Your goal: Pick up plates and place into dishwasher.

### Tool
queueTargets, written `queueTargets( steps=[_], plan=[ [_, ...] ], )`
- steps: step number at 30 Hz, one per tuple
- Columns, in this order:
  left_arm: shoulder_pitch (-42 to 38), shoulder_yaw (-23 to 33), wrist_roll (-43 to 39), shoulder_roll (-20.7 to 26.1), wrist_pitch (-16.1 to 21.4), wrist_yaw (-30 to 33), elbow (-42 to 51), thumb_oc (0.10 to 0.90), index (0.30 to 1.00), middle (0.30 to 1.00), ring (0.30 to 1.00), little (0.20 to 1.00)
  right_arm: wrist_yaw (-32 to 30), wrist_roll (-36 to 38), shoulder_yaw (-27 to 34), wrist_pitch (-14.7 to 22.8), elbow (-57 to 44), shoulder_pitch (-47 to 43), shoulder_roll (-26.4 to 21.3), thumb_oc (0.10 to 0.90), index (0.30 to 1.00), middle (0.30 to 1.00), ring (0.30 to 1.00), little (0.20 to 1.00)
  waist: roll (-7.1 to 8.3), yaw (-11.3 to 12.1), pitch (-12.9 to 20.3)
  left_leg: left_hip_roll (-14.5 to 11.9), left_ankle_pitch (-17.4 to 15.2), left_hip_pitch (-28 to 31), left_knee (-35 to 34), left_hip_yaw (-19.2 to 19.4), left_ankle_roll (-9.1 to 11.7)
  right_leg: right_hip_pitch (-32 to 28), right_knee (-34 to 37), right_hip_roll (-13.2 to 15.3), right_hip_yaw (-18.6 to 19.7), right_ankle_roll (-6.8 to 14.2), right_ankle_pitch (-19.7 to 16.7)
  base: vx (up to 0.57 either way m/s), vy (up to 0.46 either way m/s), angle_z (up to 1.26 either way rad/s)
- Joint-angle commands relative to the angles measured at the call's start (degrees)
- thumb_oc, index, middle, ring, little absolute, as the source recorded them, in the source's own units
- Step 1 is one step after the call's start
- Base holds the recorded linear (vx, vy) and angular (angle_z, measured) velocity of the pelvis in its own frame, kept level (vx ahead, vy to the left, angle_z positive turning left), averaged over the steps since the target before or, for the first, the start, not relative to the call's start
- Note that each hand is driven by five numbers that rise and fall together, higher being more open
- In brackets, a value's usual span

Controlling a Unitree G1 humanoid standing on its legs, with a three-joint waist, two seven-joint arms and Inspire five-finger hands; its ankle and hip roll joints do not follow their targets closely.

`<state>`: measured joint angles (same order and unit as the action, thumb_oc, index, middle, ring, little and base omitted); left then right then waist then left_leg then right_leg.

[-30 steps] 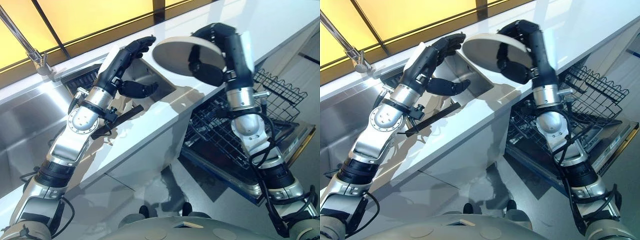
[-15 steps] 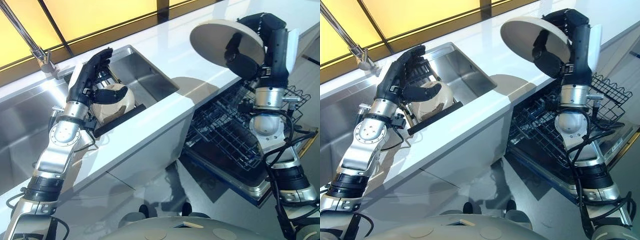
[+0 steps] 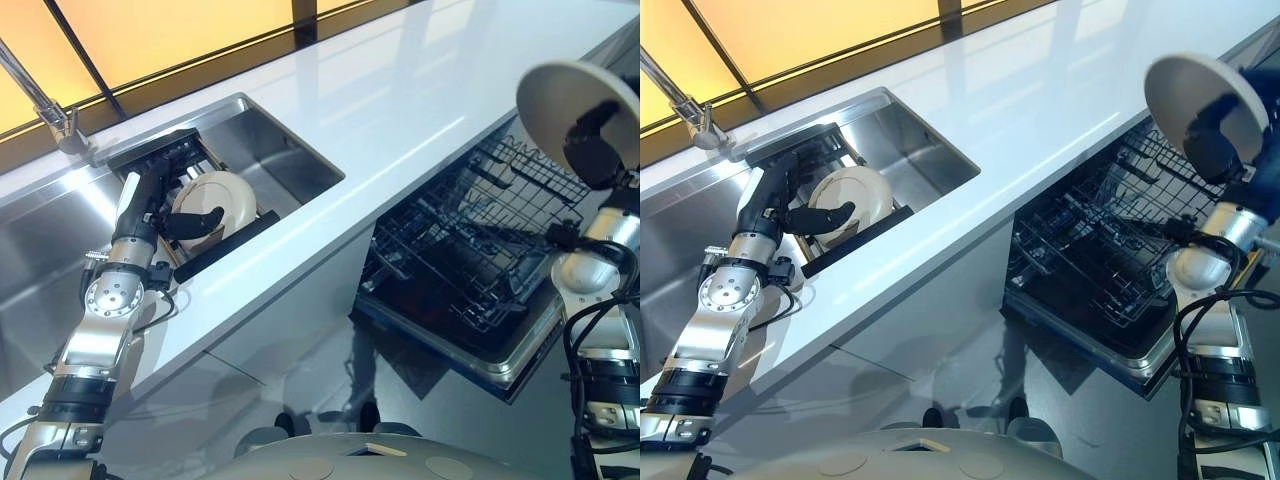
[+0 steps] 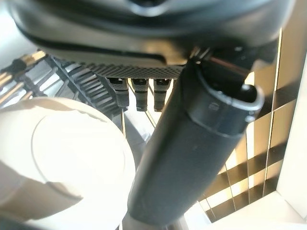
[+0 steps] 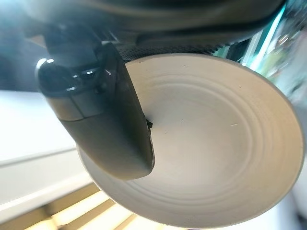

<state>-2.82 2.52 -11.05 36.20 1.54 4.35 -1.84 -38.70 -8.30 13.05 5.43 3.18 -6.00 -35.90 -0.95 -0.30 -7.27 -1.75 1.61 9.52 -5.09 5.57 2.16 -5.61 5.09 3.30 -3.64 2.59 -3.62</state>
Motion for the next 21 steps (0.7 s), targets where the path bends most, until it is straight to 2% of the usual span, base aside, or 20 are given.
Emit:
queueTargets(
  steps=[1, 7, 12, 16, 21],
  plan=[
    [-2.5, 4.8, 0.7, 3.0, 7.8, 1.1, -0.4, 0.800, 0.900, 0.900, 0.900, 0.900, -3.1, -0.6, 3.7, 1.2, 1.3, -1.6, -5.9, 0.100, 0.300, 0.300, 0.300, 0.200, 1.33, -0.6, 5.3, 5.1, -2.7, -2.9, 0.7, -2.3, -3.3, 1.4, -4.9, -0.4, -0.9, 3.5, 2.9, 0.04, -0.060, -0.02],
    [-2.0, 5.2, -0.2, 3.1, 8.9, -0.6, 0.5, 0.800, 0.900, 0.900, 0.900, 0.900, 1.2, 0.9, 2.9, -2.2, 11.0, -0.6, -6.3, 0.100, 0.300, 0.300, 0.300, 0.200, 1.19, -0.1, 4.3, 4.7, -2.5, -3.0, 0.9, -2.5, -3.2, 1.6, -5.7, -0.3, -1.8, 3.3, 3.3, 0.05, -0.063, 0.00],
    [-3.9, 2.7, -1.9, 4.8, 9.3, -1.3, 0.6, 0.800, 0.900, 0.900, 0.900, 0.900, 4.0, 0.2, -1.7, -7.2, 22.5, -4.6, -10.6, 0.100, 0.300, 0.300, 0.300, 0.200, 1.17, 1.5, 3.1, 4.5, -2.2, -3.4, 1.2, -3.5, -2.8, 1.5, -6.4, -0.3, -3.4, 3.0, 3.8, 0.09, -0.110, 0.05],
    [-5.1, 1.2, -2.9, 5.9, 9.0, -0.7, 1.3, 0.800, 0.900, 0.900, 0.900, 0.900, 3.3, 2.1, -4.5, -10.1, 27.7, -8.2, -13.6, 0.100, 0.300, 0.300, 0.300, 0.200, 1.09, 2.5, 2.0, 4.2, -2.3, -4.1, 1.6, -4.8, -2.4, 1.8, -7.5, -0.6, -4.3, 2.6, 5.0, 0.07, -0.128, 0.14],
    [-7.2, -0.3, -4.2, 7.7, 10.3, 0.1, 1.1, 0.800, 0.900, 0.900, 0.900, 0.900, 0.8, 4.0, -7.1, -13.6, 30.7, -13.3, -17.1, 0.100, 0.300, 0.300, 0.300, 0.200, 0.90, 3.7, -1.1, 3.7, -1.8, -7.9, 4.2, -6.8, -1.8, 4.2, -10.2, -0.8, -5.5, 1.8, 6.2, -0.05, -0.141, 0.20]
  ],
)
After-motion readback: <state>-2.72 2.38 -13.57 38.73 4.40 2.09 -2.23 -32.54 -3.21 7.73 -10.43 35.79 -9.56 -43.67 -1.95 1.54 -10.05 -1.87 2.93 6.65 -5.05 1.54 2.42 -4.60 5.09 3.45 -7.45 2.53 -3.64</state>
